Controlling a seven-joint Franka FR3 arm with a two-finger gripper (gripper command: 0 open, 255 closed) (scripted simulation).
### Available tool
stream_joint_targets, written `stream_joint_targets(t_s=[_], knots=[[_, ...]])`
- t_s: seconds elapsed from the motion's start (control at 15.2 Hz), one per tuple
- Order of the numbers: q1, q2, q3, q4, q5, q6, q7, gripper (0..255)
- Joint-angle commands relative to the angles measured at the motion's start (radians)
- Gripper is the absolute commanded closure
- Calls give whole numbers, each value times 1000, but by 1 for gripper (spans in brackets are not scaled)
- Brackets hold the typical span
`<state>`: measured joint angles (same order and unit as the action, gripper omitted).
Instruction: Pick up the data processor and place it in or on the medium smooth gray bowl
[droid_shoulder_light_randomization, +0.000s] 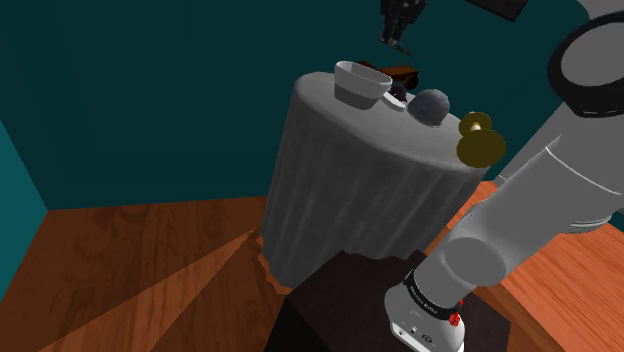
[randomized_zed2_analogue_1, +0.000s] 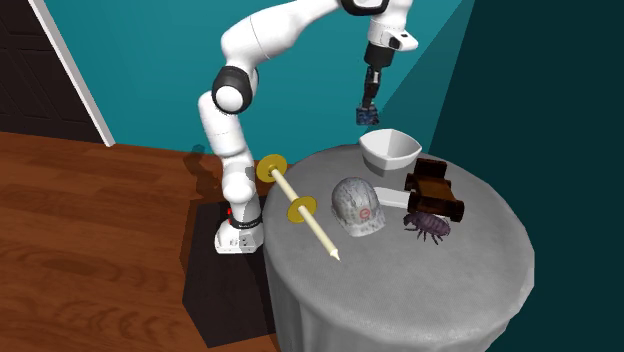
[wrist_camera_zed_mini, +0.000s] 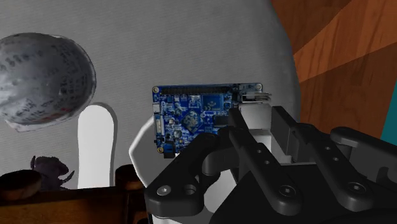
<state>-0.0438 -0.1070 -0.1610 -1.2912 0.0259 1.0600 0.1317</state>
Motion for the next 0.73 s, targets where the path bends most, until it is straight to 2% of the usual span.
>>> stream_joint_targets(t_s=[0.0,0.2,0.26,0.4,0.66], knots=[[-10,110,-16,136,16,-28,-21,255],[-43,311,-38,421,59,-117,-48,255],[-80,454,-46,652,98,-206,-56,255],[-58,367,-38,477,70,-117,-55,255],[-35,275,-34,275,46,-5,-51,255]])
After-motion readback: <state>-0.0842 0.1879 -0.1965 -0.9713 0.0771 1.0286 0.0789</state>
